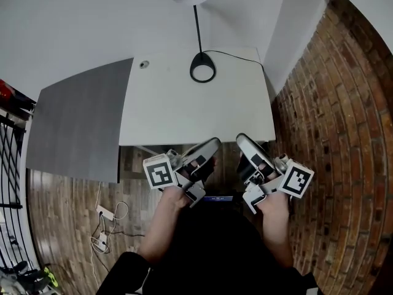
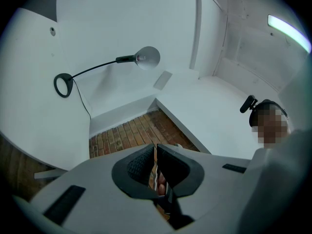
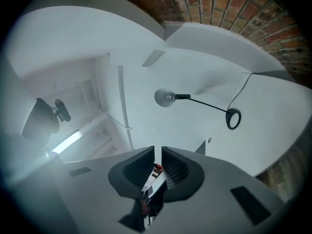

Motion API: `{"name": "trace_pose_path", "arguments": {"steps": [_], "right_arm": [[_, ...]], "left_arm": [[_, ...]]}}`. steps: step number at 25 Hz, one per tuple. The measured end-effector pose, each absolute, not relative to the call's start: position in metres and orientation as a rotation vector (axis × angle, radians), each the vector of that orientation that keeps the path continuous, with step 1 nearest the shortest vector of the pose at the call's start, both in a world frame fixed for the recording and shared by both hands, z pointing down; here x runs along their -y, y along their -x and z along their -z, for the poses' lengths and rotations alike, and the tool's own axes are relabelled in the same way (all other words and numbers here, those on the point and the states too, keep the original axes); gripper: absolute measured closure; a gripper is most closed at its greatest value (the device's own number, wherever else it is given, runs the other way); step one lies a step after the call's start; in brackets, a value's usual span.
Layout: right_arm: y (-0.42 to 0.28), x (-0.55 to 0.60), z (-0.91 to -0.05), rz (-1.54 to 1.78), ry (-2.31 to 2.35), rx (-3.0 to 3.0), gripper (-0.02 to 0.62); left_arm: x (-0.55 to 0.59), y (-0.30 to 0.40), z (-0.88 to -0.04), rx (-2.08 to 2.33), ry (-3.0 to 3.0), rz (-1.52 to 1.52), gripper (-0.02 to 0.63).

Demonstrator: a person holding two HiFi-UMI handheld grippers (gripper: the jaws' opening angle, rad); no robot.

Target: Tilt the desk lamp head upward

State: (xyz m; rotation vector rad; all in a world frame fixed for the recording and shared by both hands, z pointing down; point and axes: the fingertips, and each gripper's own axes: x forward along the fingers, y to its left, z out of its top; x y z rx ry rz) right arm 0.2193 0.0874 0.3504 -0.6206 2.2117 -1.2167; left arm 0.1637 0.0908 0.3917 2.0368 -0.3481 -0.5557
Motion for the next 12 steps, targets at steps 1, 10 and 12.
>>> {"name": "trace_pose_path", "arguments": {"steps": [1, 10, 12], "right_arm": [[-0.2192, -0.0876, -0.3494, 1.213, 0.618, -2.212, 0.543], [-0.2188, -0.0937, -0.3447, 1.151, 0.596, -2.243, 0.578], [-0.2166, -0.0959, -0.3433, 1.161, 0.579, -2.24, 0.578]], "left_arm": [[-0.0907, -0.1635, -0.3922, 0.35, -2.035, 0.554, 0.592], [-0.0933, -0.164, -0.3948, 0.361, -2.03, 0.552, 0.592], [-0.0943, -0.164, -0.3946, 0.361, -2.031, 0.553, 0.592]]}}
